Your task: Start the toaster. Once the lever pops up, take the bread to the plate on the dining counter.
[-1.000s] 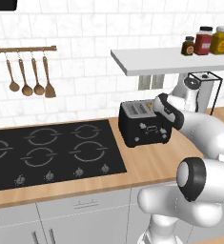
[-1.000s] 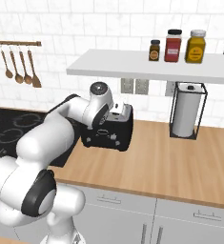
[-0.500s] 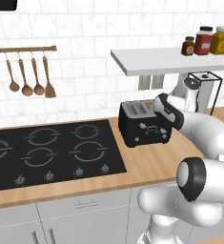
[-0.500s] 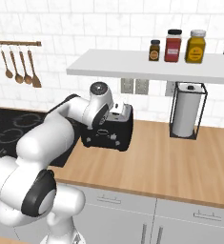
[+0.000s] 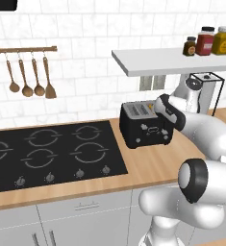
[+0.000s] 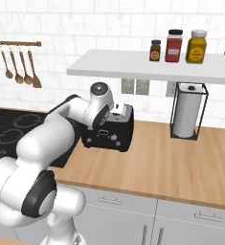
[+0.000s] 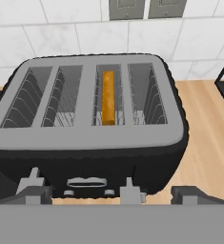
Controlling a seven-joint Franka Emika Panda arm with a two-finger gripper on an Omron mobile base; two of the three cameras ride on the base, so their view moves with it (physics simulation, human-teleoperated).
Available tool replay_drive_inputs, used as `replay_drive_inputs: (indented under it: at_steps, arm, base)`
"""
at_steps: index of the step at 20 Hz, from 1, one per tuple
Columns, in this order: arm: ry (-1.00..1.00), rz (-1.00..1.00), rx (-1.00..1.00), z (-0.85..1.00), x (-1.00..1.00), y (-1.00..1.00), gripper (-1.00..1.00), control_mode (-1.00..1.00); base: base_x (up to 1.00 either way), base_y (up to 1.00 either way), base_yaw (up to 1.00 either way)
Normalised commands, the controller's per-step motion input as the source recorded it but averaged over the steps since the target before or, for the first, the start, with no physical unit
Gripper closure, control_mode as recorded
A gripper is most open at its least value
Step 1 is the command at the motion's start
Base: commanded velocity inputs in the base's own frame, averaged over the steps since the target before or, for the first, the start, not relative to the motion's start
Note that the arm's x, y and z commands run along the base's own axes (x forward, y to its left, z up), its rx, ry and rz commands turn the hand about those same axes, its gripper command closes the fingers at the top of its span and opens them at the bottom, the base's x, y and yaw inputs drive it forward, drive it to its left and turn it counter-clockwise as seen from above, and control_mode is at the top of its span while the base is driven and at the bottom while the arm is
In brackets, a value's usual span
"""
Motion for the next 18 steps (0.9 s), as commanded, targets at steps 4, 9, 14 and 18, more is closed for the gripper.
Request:
replay_drive_inputs:
  at_steps: [4,9,14,18]
  arm:
    - [0.0,0.0,0.0,0.0,0.0,0.0,-1.0,-1.0]
    - [0.0,0.0,0.0,0.0,0.0,0.0,-1.0,-1.0]
    - [0.0,0.0,0.0,0.0,0.0,0.0,-1.0,-1.0]
    - [0.0,0.0,0.0,0.0,0.0,0.0,-1.0,-1.0]
  base:
    - [0.0,0.0,0.0]
    - [0.0,0.0,0.0]
    - [0.0,0.0,0.0]
    - [0.0,0.0,0.0]
